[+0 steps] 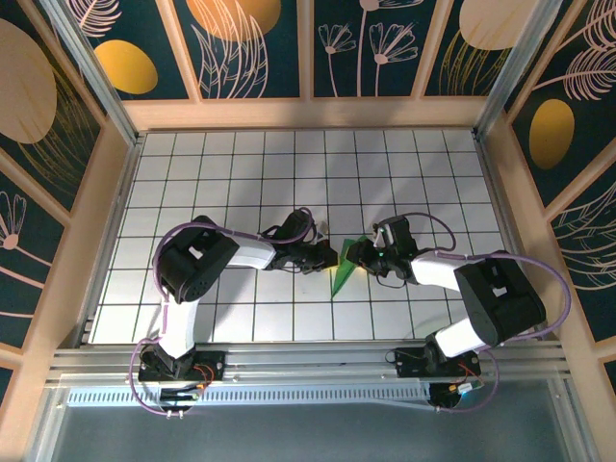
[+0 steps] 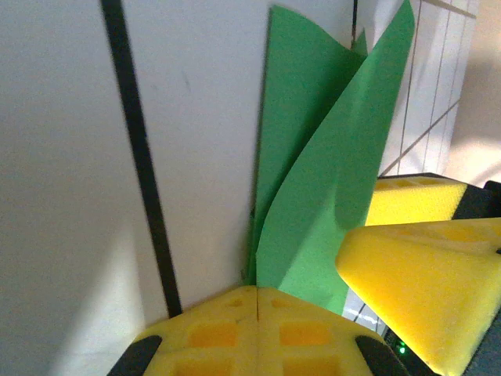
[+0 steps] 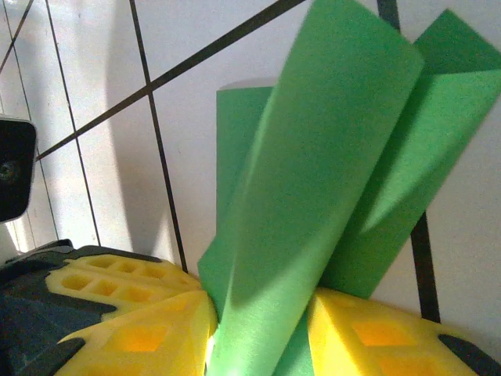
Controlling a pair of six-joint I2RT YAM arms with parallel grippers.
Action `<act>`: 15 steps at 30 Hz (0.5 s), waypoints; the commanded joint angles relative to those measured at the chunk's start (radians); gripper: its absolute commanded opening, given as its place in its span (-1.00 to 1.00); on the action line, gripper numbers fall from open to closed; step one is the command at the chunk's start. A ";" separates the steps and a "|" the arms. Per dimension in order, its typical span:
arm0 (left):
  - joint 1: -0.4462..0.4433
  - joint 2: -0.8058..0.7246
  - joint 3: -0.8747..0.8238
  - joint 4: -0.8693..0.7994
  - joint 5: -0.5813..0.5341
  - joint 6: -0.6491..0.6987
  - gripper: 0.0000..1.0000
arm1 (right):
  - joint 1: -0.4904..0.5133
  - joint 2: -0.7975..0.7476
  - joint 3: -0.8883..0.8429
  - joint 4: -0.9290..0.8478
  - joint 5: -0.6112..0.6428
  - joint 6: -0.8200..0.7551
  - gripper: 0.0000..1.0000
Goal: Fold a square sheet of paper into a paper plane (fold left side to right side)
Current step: Fold the wing for the fifth time at the center of the table.
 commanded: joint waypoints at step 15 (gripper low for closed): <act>0.005 -0.013 0.000 -0.006 -0.014 0.037 -1.00 | 0.013 0.054 0.031 0.006 0.010 -0.086 -0.22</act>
